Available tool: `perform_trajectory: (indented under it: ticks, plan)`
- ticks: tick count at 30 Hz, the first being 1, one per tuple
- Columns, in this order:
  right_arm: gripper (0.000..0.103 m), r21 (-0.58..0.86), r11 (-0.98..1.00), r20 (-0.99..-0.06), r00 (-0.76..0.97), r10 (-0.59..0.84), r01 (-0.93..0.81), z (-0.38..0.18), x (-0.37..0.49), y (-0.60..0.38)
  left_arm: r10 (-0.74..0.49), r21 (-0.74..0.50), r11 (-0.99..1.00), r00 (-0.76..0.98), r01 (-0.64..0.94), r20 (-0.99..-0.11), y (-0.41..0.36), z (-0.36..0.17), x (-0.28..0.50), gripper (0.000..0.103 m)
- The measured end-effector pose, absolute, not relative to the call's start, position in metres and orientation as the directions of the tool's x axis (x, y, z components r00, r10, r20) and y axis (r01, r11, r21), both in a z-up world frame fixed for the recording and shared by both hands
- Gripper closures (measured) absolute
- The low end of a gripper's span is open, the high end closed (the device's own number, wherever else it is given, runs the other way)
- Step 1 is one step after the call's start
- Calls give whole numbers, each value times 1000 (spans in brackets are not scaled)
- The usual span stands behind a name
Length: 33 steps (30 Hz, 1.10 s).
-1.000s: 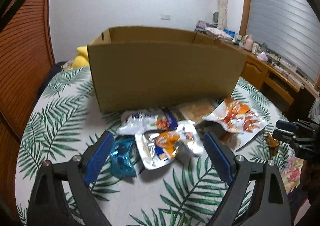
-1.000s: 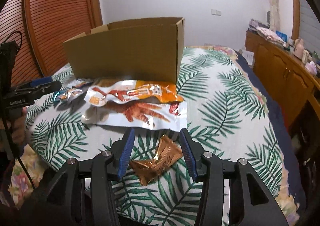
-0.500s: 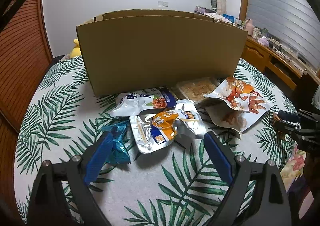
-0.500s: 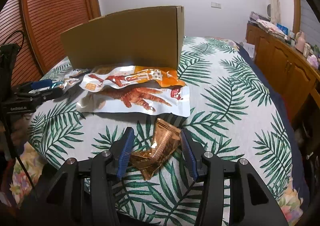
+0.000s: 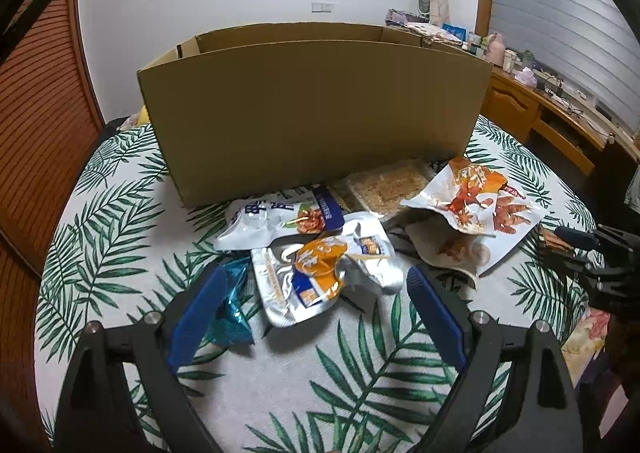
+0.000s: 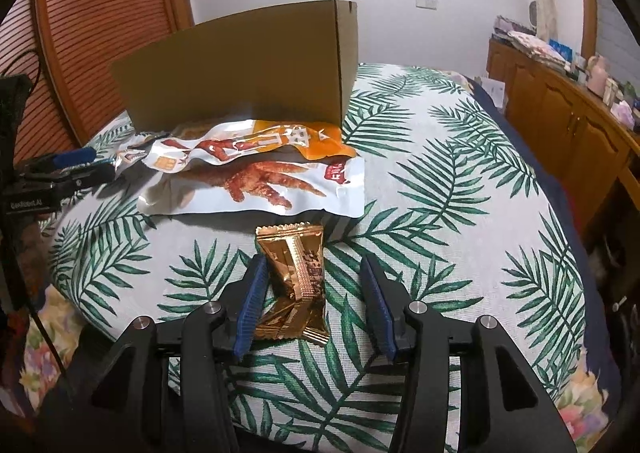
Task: Organize snacks
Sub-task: 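Move the right tool to the gold wrapped bar and the left tool to the silver-orange packet, then grasp the silver-orange packet with the left tool while the right tool grasps the gold bar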
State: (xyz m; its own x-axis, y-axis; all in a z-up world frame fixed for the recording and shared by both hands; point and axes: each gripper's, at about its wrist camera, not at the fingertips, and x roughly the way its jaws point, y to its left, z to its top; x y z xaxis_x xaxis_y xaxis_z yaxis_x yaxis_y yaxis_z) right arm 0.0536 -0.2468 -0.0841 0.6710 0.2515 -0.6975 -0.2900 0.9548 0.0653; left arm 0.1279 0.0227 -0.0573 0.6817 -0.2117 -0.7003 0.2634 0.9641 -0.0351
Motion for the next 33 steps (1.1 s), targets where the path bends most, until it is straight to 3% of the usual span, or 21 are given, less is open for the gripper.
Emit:
perform_trajectory:
  ticks: [10,17,33]
  plan:
    - [54,30,959,-684,694,225,-281,-88,48,-242,-271,-126,956,628,266,-730,22,-57,152,11]
    - [54,32,963,-666,713,221,-268,-89,45,-243,-239,-102,961,590,256,-771,17,-76,156,11]
    - [53,22,970,-647,736,199,-243,-89,42,-240,-216,-75,966,606,249,-765,14,-77,159,18]
